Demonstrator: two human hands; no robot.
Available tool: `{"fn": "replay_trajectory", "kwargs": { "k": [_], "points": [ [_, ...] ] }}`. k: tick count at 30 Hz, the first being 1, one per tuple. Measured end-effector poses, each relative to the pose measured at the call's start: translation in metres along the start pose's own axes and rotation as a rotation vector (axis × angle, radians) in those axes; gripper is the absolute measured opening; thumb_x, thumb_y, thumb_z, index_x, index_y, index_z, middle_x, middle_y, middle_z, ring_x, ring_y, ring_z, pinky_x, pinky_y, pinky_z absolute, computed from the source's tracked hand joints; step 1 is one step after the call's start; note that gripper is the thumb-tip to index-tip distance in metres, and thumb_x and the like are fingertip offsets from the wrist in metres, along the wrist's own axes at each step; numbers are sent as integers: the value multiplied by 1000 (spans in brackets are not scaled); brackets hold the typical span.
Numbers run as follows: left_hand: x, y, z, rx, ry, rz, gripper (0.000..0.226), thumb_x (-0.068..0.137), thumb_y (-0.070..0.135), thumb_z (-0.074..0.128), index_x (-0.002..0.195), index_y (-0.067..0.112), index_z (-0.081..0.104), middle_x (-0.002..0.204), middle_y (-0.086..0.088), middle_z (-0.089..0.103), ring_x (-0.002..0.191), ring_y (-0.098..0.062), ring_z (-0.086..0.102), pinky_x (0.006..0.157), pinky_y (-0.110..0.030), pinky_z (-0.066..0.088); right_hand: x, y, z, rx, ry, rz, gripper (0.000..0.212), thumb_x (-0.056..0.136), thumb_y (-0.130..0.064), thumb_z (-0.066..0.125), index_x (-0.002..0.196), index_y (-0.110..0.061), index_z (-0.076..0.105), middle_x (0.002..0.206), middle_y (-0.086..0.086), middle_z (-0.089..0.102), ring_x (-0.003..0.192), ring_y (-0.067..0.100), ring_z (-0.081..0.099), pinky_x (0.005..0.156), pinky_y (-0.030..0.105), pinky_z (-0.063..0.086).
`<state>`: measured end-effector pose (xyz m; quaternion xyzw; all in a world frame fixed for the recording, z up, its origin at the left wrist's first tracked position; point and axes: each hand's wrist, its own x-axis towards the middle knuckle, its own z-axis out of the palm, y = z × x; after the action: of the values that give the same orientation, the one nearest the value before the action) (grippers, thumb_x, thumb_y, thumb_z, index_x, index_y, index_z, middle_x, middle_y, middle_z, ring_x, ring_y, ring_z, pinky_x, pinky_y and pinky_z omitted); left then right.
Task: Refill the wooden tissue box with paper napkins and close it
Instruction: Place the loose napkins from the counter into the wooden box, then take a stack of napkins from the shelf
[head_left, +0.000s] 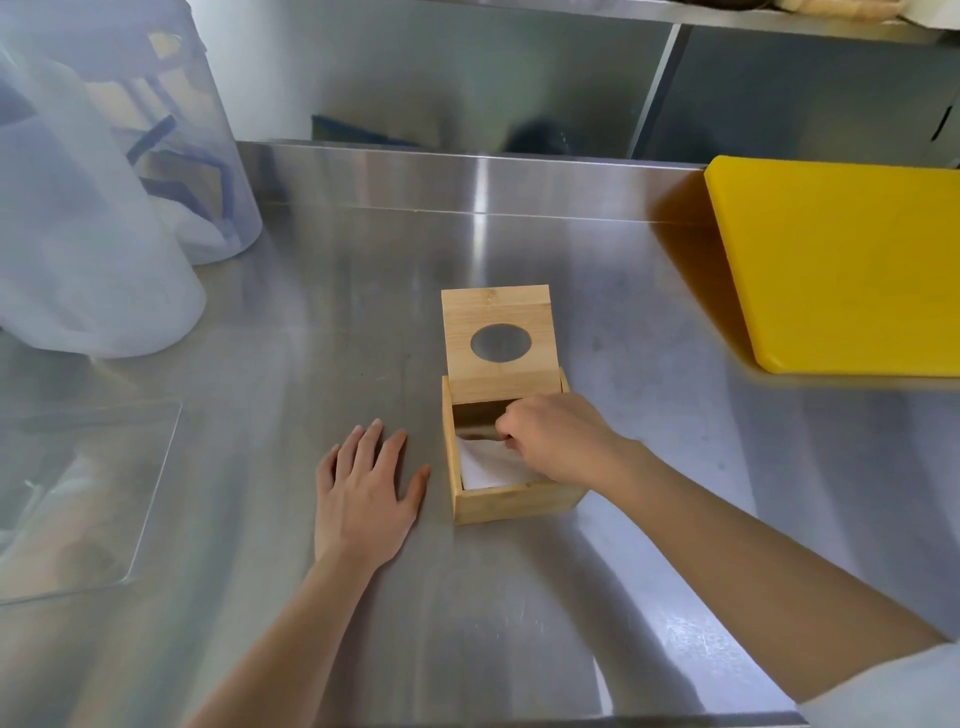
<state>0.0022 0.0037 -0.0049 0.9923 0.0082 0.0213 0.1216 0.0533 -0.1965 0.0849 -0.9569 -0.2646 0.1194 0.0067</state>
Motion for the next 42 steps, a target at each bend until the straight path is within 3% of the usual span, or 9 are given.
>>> {"fn": "replay_trajectory", "kwargs": {
  "k": [9, 15, 17, 20, 23, 28, 33, 39, 42],
  "points": [
    [3, -1, -2, -8, 23, 12, 65, 84, 60, 17, 130, 23, 46, 142, -7, 44, 133, -27, 33, 108, -45, 23, 2, 0, 5, -4, 78, -25, 12, 89, -10, 49, 85, -10, 60, 80, 1, 53, 81, 27, 59, 56, 32, 37],
    [-5, -4, -6, -112, -119, -9, 79, 72, 68, 12, 135, 30, 38, 149, 1, 32, 139, -20, 22, 111, -38, 14, -19, 6, -27, 270, 88, 18, 26, 94, -31, 43, 101, -17, 64, 99, -2, 64, 92, 19, 57, 76, 35, 48],
    [7, -3, -22, -231, -175, -67, 79, 69, 71, 20, 132, 28, 42, 143, 1, 41, 132, -20, 33, 107, -35, 23, -20, 16, -46, 378, 128, 35, 24, 92, -32, 48, 103, -19, 65, 102, -2, 65, 94, 18, 57, 82, 35, 48],
    [52, -2, -56, -415, -218, -123, 60, 79, 60, 52, 129, 27, 45, 130, -1, 54, 117, -20, 50, 98, -34, 39, -7, 37, -78, 495, 183, 46, 24, 90, -32, 54, 105, -18, 66, 101, -1, 67, 90, 14, 58, 81, 30, 48],
    [109, 14, -106, -523, -156, -53, 51, 79, 52, 61, 122, 26, 52, 120, -1, 59, 109, -17, 55, 98, -37, 42, 16, 60, -112, 576, 229, 42, 25, 88, -34, 56, 106, -19, 65, 99, -3, 66, 87, 11, 58, 76, 24, 46],
    [201, 48, -202, -639, -30, 128, 40, 72, 55, 66, 105, 35, 57, 108, 5, 64, 98, -8, 60, 89, -26, 44, 71, 105, -172, 636, 301, 73, 26, 87, -34, 59, 108, -20, 63, 86, -16, 57, 85, 8, 56, 72, 21, 43],
    [290, 72, -274, -805, 111, 140, 26, 75, 45, 66, 96, 30, 60, 99, 3, 66, 89, -12, 63, 79, -28, 46, 135, 156, -234, 709, 356, 96, 21, 86, -27, 62, 102, -13, 65, 82, -5, 63, 64, 7, 59, 56, 14, 43],
    [378, 87, -342, -818, 92, 120, 13, 88, 34, 56, 91, 22, 61, 97, 1, 64, 87, -15, 63, 79, -30, 44, 198, 205, -314, 819, 440, 170, 13, 90, -26, 57, 97, -16, 61, 99, 2, 63, 82, 16, 64, 62, 22, 52],
    [424, 93, -354, -811, 150, 103, 22, 88, 34, 56, 94, 14, 62, 100, -7, 65, 91, -23, 62, 81, -33, 46, 228, 225, -333, 863, 541, 212, 13, 91, -29, 56, 96, -17, 61, 97, -1, 62, 86, 19, 65, 70, 29, 56]
  ]
}}
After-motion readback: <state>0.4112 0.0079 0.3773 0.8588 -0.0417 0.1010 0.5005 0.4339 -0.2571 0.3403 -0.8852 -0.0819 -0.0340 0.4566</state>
